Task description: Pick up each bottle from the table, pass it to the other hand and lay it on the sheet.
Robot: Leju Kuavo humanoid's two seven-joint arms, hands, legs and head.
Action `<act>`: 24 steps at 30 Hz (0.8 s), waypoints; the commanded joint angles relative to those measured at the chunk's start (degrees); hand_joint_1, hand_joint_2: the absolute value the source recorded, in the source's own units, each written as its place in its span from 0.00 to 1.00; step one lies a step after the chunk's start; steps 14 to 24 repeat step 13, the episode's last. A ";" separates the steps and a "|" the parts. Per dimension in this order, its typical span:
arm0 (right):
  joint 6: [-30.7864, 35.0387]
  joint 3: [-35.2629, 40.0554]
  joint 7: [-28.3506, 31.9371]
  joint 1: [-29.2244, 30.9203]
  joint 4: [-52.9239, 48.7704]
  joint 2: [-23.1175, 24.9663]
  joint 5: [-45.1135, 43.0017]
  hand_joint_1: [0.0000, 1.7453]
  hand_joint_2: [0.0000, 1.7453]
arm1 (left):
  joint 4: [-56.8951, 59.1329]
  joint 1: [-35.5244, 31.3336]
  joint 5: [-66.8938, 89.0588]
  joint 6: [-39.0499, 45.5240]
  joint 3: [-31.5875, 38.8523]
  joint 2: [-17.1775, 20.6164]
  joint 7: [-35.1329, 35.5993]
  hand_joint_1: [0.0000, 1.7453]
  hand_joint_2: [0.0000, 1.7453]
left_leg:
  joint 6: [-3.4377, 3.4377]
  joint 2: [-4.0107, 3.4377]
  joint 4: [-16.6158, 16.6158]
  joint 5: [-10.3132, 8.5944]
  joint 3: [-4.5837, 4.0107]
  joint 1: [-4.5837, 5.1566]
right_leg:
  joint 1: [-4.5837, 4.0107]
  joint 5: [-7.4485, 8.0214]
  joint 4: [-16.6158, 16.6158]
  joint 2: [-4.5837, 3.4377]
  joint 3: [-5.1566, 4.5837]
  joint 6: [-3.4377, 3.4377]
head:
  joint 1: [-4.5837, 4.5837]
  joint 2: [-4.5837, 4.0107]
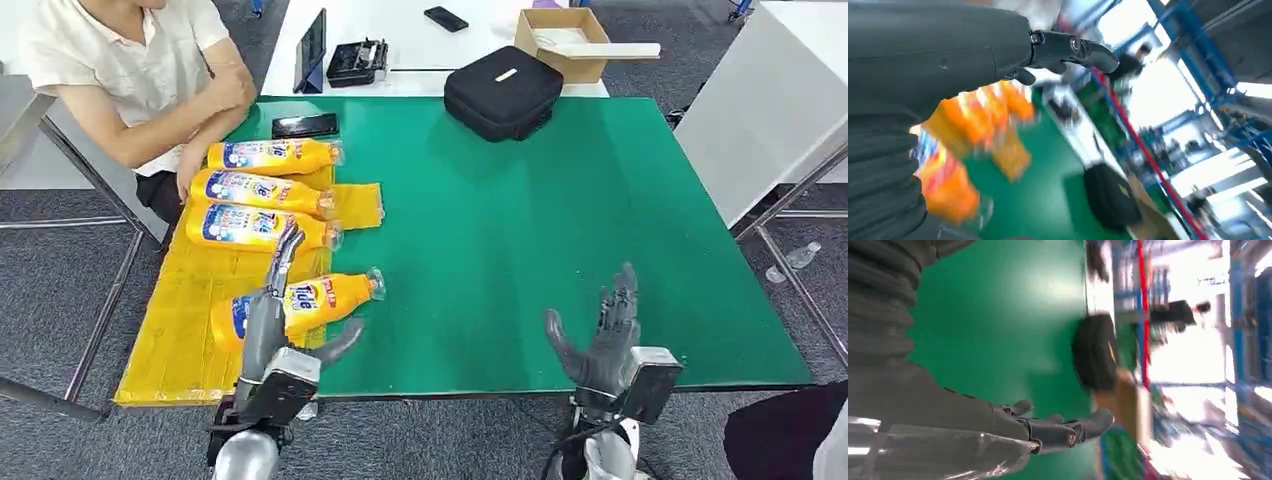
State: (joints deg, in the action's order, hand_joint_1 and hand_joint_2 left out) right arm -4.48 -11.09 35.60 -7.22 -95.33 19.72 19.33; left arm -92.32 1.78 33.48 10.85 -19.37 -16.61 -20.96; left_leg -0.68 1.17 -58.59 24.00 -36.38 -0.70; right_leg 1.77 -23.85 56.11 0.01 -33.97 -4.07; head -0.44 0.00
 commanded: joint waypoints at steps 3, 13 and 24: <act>15.65 10.84 -1.40 -8.05 -13.35 0.28 9.13 0.00 1.00 | -7.94 9.76 -17.52 -4.49 4.95 -3.39 3.43 0.00 1.00 | 0.08 -0.16 -0.02 0.24 0.29 -0.06 | -0.10 -0.14 -0.03 -0.07 0.19 0.24 | 0.02 0.00; 21.84 13.72 -2.07 -4.68 -11.34 0.28 12.27 0.00 1.00 | -9.30 10.32 -23.52 -8.89 6.53 -3.39 3.64 0.00 1.00 | 0.09 -0.16 0.00 0.14 0.17 -0.03 | -0.05 -0.06 -0.02 -0.09 0.03 0.17 | 0.02 0.00; 21.84 13.72 -2.07 -4.68 -11.34 0.28 12.27 0.00 1.00 | -9.30 10.32 -23.52 -8.89 6.53 -3.39 3.64 0.00 1.00 | 0.09 -0.16 0.00 0.14 0.17 -0.03 | -0.05 -0.06 -0.02 -0.09 0.03 0.17 | 0.02 0.00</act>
